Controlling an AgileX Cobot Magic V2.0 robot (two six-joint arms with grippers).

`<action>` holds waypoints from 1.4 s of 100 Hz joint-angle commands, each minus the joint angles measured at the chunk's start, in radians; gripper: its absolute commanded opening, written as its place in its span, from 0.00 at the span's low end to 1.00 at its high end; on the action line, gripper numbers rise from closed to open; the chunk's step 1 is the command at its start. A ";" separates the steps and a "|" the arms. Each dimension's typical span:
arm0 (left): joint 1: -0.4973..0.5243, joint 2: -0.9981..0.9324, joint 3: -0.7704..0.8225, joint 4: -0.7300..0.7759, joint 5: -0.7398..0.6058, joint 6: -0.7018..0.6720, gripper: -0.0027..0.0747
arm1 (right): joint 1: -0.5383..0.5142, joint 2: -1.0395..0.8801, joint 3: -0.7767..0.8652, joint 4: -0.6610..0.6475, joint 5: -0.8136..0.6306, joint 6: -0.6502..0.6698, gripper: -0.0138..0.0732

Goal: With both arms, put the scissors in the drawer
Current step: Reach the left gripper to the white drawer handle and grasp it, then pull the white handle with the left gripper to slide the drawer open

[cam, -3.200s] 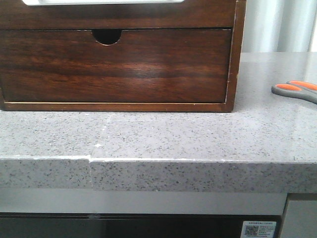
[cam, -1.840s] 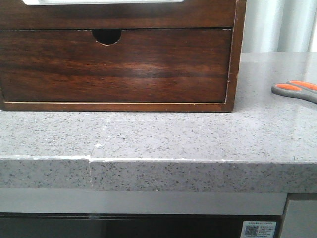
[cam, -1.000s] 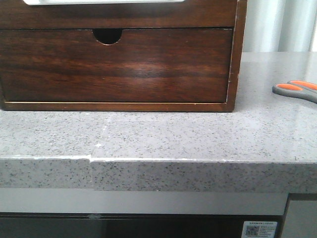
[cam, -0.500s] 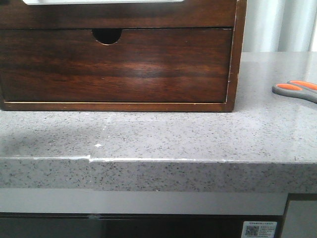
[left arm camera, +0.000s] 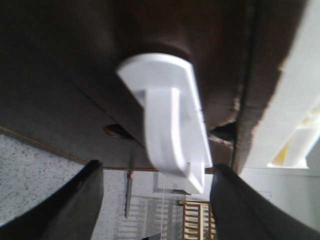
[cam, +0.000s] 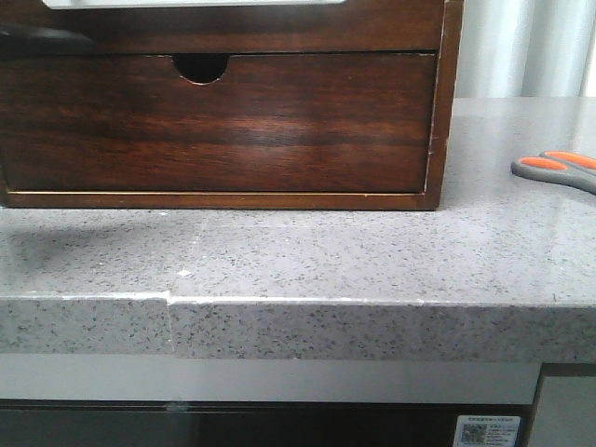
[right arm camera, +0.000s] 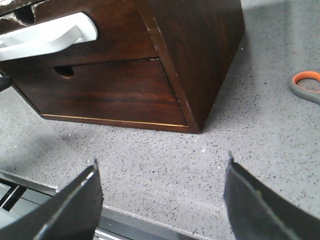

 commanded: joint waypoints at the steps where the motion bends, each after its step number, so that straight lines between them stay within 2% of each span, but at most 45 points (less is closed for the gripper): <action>1: 0.001 0.002 -0.037 -0.088 0.041 0.007 0.52 | -0.008 0.010 -0.038 0.002 -0.047 -0.012 0.69; 24: 0.001 0.002 -0.041 -0.088 0.016 0.007 0.50 | -0.008 0.010 -0.038 0.002 -0.009 -0.012 0.69; 43: 0.001 0.002 -0.042 -0.088 -0.001 0.007 0.28 | -0.008 0.010 -0.038 0.002 0.010 -0.012 0.69; 48: 0.001 0.002 -0.042 -0.088 0.005 0.007 0.25 | -0.008 0.010 -0.038 0.002 0.013 -0.012 0.69; 57: 0.001 0.002 -0.042 -0.088 0.018 0.007 0.27 | -0.008 0.010 -0.038 0.002 0.019 -0.012 0.69; 73: 0.001 0.002 -0.042 -0.088 0.022 0.007 0.47 | -0.008 0.010 -0.038 0.002 0.044 -0.012 0.69; 79: 0.001 0.002 -0.042 -0.088 0.022 0.007 0.50 | -0.008 0.010 -0.038 0.002 0.056 -0.012 0.69; 140: 0.001 0.002 -0.042 -0.088 0.017 0.007 0.50 | -0.008 0.010 -0.038 0.002 0.087 -0.012 0.69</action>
